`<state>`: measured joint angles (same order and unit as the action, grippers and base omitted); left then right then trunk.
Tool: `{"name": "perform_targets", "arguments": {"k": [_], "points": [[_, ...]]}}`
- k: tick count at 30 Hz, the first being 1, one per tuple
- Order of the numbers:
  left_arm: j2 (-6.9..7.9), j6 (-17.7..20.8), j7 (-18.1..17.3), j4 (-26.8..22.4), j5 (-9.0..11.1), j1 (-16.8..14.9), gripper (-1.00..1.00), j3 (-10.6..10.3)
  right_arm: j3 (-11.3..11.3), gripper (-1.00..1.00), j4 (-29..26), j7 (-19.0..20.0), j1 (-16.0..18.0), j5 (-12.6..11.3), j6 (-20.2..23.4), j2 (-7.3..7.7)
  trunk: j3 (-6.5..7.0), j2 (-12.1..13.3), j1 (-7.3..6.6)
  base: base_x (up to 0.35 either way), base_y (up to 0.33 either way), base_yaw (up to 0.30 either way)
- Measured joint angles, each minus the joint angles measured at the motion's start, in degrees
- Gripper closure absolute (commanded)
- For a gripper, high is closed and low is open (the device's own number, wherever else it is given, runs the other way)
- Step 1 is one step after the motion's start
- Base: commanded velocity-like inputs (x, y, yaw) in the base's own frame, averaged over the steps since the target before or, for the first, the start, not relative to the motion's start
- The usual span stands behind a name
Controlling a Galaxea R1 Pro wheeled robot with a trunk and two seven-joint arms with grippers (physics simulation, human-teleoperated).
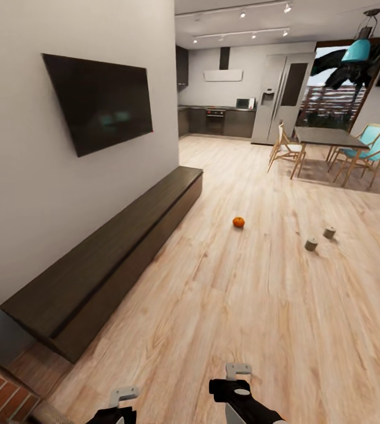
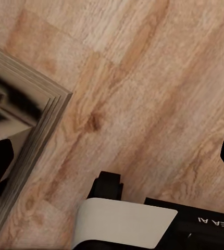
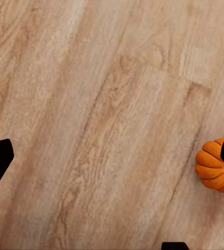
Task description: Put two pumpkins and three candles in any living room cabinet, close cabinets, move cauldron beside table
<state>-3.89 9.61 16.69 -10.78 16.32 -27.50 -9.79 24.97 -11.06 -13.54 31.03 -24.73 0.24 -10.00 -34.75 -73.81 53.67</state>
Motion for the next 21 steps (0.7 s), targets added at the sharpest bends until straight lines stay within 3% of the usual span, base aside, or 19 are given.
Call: {"name": "perform_targets", "arguments": {"k": [10,21], "points": [[0.0,0.0,0.0,0.0,0.0,0.0,-1.0,0.0,-0.1,-1.0,0.0,0.0,0.0,0.1,0.0,0.0,-0.01,0.0,0.0,0.0,-0.148,0.043],[0.09,0.0,0.0,0.0,-0.2,0.0,-1.0,0.0,-0.1,-1.0,0.0,0.0,0.0,0.0,0.0,0.0,-0.01,0.0,-0.01,0.083,-0.016,0.0]]}}
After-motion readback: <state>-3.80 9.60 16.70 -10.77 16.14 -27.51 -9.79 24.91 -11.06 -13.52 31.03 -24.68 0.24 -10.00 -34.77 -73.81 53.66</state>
